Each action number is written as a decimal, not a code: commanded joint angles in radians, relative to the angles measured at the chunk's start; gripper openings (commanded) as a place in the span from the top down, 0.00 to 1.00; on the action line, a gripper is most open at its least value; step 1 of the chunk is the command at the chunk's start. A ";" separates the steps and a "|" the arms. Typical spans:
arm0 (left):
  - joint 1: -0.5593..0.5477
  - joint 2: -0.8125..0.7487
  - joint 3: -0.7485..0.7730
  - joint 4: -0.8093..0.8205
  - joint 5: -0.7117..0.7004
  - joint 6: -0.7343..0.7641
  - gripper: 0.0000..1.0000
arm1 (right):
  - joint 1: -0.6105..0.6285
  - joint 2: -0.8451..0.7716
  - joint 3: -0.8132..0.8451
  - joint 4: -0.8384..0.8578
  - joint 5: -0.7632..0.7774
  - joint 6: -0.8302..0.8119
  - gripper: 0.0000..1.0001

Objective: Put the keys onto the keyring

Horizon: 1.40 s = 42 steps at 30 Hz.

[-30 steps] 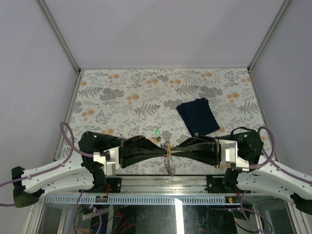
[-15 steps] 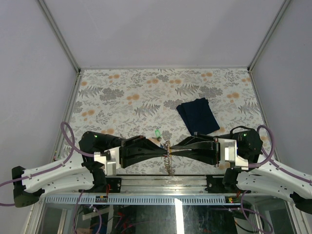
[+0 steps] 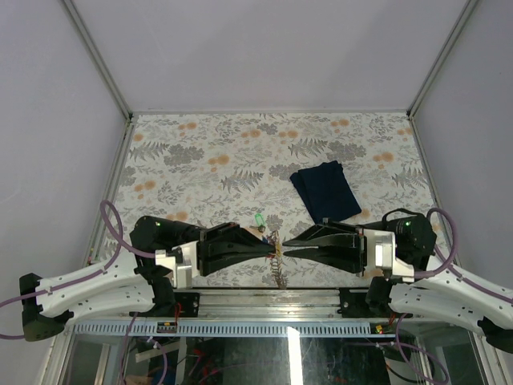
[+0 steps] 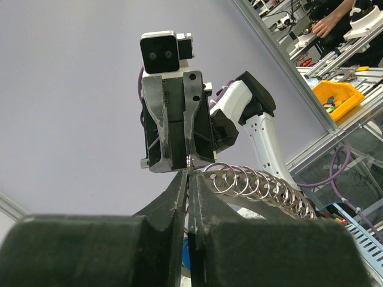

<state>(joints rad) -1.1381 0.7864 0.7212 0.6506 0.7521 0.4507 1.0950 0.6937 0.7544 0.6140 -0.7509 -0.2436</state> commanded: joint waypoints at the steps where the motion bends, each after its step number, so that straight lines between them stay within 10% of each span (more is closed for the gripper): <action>1: -0.002 -0.013 0.019 0.039 -0.028 0.026 1.00 | 0.010 -0.018 0.013 0.032 0.020 0.001 0.75; 25: -0.002 -0.012 0.020 0.034 -0.046 0.029 1.00 | 0.011 0.028 0.010 -0.004 0.010 -0.019 0.76; 42: -0.003 -0.012 0.030 0.007 -0.060 0.024 0.98 | 0.010 0.026 0.008 -0.026 0.053 -0.033 1.00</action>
<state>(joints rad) -1.1381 0.7849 0.7212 0.6350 0.7273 0.4591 1.0969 0.7200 0.7540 0.5800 -0.7406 -0.2756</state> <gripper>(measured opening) 0.019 0.027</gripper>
